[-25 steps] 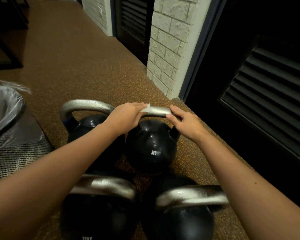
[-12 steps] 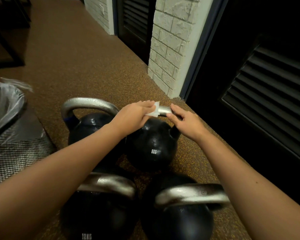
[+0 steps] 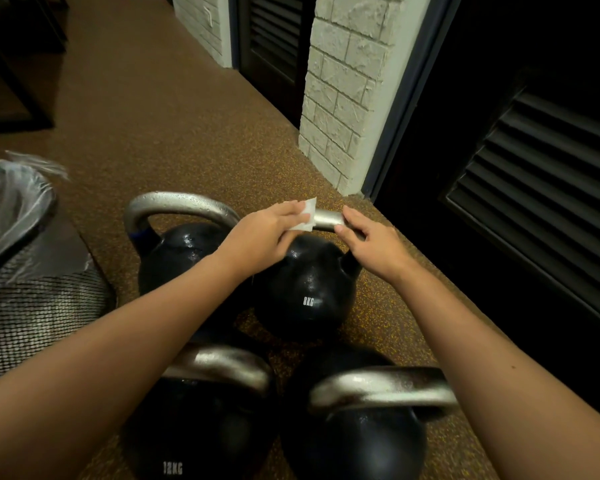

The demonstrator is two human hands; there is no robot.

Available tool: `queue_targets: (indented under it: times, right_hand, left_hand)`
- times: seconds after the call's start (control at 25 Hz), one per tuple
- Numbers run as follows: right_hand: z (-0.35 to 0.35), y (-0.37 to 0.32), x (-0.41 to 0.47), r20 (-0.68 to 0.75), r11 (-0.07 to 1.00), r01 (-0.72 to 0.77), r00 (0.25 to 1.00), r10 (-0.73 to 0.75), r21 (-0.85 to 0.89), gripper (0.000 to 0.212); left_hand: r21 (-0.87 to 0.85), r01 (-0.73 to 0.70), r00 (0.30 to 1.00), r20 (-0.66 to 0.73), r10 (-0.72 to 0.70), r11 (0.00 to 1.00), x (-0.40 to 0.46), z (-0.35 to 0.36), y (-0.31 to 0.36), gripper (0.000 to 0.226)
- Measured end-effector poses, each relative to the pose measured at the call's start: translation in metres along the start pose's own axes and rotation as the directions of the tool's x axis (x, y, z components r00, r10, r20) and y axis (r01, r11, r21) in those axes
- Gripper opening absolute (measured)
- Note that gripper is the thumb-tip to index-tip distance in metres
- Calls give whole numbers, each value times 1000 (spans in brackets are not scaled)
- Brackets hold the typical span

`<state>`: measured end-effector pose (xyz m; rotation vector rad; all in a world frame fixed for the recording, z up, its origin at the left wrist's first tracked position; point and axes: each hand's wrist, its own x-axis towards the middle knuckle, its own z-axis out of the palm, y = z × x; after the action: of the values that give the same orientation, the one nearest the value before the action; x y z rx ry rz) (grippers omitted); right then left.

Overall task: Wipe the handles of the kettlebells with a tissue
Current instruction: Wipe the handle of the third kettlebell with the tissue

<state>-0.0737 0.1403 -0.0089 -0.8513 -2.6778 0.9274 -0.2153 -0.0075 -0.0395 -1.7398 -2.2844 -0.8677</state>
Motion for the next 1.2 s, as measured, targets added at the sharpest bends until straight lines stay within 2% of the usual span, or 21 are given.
queue_targets:
  times: [0.12, 0.2, 0.32, 0.4, 0.48, 0.56, 0.64, 0.76, 0.92, 1.0, 1.08, 1.2]
  right_hand:
    - [0, -2, 0, -8, 1000, -1, 1000, 1, 6, 52]
    - [1, -3, 0, -9, 1000, 3, 1000, -2, 8, 52]
    - [1, -3, -1, -10, 1000, -6, 1000, 6, 26, 52]
    - [1, -4, -3, -9, 1000, -12, 1000, 12, 23, 51]
    - [0, -4, -3, -12, 1000, -1, 1000, 1, -11, 49]
    - [0, -4, -2, -10, 1000, 11, 1000, -12, -26, 49]
    - [1, -3, -1, -5, 1000, 11, 1000, -11, -17, 49]
    - [2, -1, -2, -4, 1000, 9, 1000, -9, -9, 49]
    - [3, 1, -1, -22, 1000, 8, 1000, -8, -3, 48]
    - [3, 1, -2, -24, 1000, 10, 1000, -10, -14, 48]
    - [3, 1, -2, -22, 1000, 14, 1000, -14, 5, 48]
    - [3, 1, -2, -29, 1000, 22, 999, -22, 10, 48]
  left_hand:
    - [-32, 115, 993, -25, -116, 993, 4, 0, -5, 34]
    - [-30, 152, 988, 34, -151, 988, 17, -6, 0, 38]
    - [-6, 81, 991, 110, -80, 997, 21, -7, 9, 33]
    - [-9, 73, 995, 75, -72, 997, 14, -5, 7, 32]
    - [-69, 189, 982, 22, -187, 980, 13, -7, 5, 25]
    - [-100, 377, 926, 79, -370, 921, 24, -15, 7, 24]
    - [-80, 436, 895, 136, -424, 896, 34, -22, 12, 33]
    - [-70, 388, 914, 157, -374, 919, 37, -28, 20, 44]
    - [-44, 228, 966, 136, -220, 973, 30, -21, 24, 26]
    - [44, 173, 977, 120, -177, 984, 17, -13, 29, 33]
    - [78, 265, 959, 82, -271, 961, 4, -5, 36, 37]
    - [97, 509, 861, -37, -508, 855, 6, -3, 48, 36]
